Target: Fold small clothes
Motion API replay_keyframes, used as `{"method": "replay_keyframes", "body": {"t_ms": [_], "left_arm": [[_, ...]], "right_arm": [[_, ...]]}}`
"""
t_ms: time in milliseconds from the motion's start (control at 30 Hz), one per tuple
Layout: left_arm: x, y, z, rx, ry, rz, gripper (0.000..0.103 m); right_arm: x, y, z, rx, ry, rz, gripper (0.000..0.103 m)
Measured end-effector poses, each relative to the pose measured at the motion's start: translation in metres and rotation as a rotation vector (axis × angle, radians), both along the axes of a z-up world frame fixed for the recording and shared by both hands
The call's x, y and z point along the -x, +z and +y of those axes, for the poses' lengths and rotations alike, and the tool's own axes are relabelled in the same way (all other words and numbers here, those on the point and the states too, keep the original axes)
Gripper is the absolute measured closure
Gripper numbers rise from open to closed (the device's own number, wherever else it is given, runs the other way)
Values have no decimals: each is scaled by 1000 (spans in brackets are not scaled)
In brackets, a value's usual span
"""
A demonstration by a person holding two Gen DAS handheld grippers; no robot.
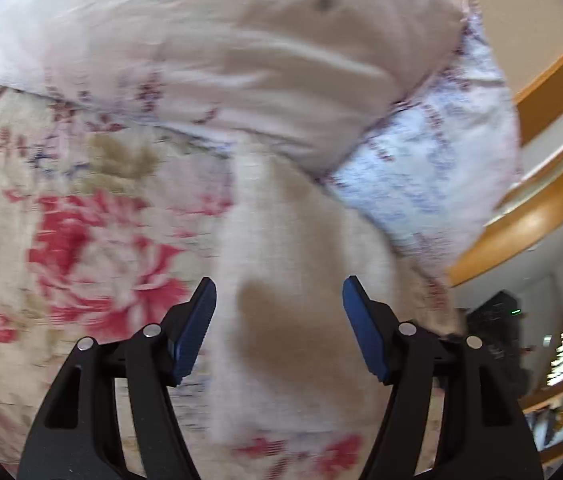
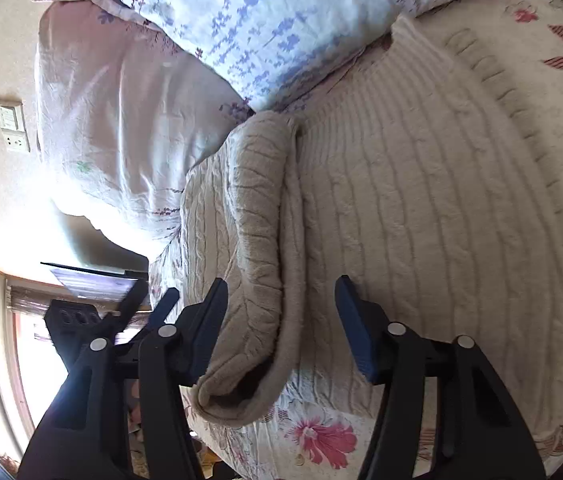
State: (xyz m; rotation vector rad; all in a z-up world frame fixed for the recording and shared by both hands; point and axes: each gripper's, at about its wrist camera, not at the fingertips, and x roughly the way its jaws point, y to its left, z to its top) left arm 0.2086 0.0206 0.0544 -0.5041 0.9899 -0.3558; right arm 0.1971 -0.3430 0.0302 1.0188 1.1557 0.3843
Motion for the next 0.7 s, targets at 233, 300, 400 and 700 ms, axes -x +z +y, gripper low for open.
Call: {"method": "replay_keyframes", "body": {"t_ms": [233,300,400,700], "left_arm": [[6,-25,5,-46,-17,82,37],[6,-26,5,-48,-27,85,36],[7,-25,5,-57,-30,83,33],[6,-11,-8,12,-60,53,25]], "right_arm": [[-21,-4,20,-5,22,-3,59],[-31,-6,27,7,25,-6,75],[-37,-2,38,66,21,-32,85],[-30,69,17,350,-21,-233,88]]}}
